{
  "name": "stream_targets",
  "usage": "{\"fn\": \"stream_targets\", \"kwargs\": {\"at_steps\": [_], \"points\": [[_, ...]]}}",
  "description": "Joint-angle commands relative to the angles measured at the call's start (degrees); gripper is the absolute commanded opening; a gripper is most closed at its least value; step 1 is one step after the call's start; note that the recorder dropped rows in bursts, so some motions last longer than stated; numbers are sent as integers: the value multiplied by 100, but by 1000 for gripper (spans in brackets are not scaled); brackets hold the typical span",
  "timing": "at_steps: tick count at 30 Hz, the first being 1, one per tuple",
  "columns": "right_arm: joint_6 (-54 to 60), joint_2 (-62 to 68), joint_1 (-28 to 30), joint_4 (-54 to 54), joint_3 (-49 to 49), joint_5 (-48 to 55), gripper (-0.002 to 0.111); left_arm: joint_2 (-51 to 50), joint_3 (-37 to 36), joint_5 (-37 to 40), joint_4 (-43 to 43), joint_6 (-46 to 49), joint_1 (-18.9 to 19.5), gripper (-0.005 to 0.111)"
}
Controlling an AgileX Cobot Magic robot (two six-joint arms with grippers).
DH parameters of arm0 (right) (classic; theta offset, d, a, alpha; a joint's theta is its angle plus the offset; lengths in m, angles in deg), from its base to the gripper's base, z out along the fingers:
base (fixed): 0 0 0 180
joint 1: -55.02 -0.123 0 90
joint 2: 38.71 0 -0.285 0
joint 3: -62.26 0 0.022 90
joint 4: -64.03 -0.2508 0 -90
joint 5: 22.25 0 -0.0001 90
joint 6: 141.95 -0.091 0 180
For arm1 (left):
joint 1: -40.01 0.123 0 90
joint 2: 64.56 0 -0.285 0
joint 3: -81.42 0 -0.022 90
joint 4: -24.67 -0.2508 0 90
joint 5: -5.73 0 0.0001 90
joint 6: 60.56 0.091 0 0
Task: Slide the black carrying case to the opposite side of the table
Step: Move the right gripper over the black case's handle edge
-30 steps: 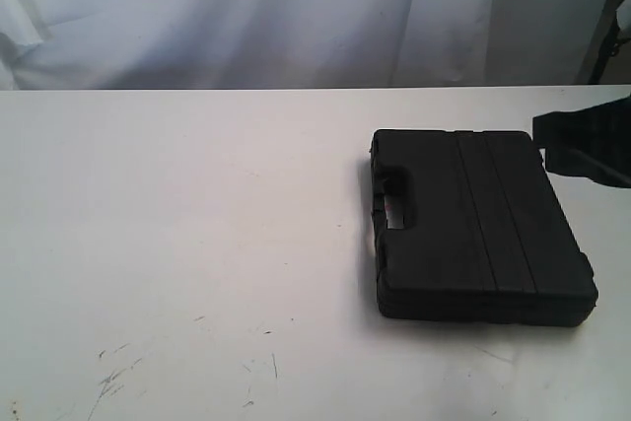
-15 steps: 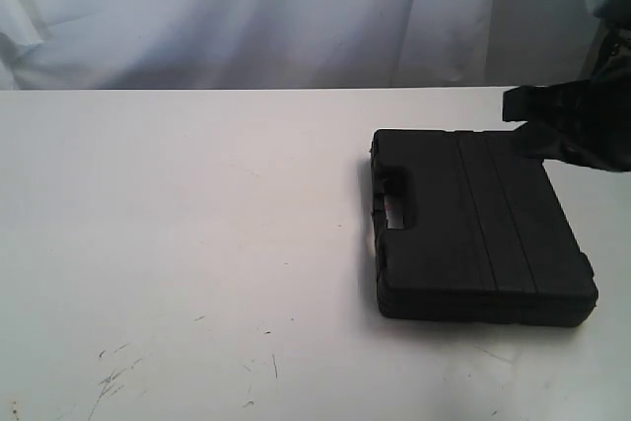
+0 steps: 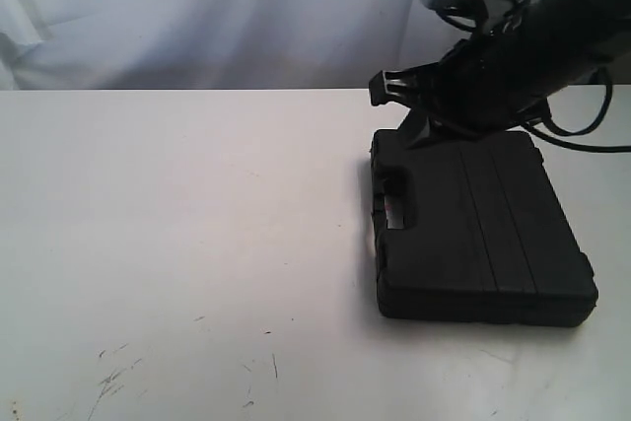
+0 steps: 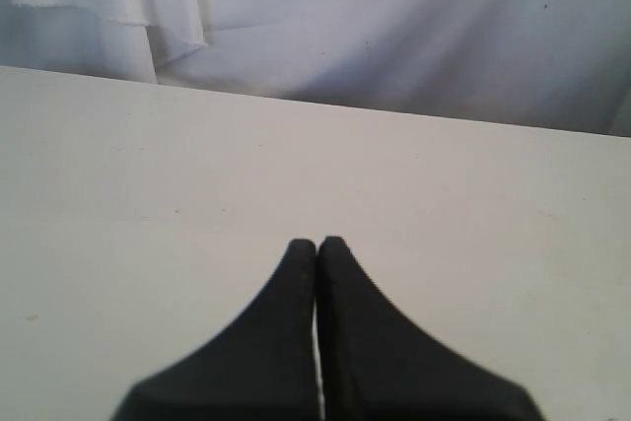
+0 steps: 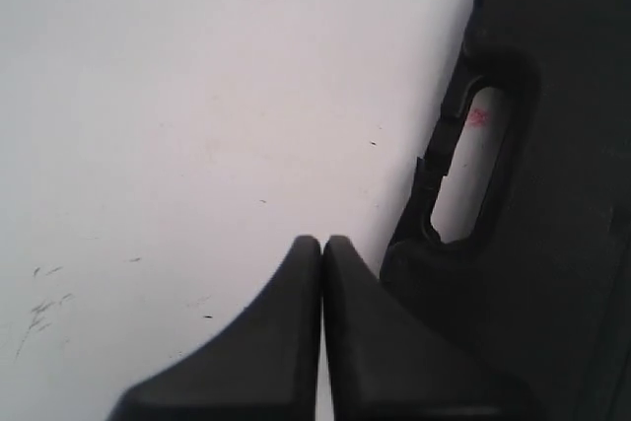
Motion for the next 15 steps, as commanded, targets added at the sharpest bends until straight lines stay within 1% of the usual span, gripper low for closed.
{"fn": "stream_targets", "kwargs": {"at_steps": [1, 11, 15], "points": [[-566, 426, -50, 503, -563, 519, 0, 24, -27, -30, 1, -7, 17, 0], [-1061, 1356, -144, 876, -1581, 1190, 0, 24, -27, -30, 1, -7, 17, 0], [-1478, 1806, -206, 1303, -1954, 1551, 0, 24, -27, -30, 1, -7, 17, 0]]}}
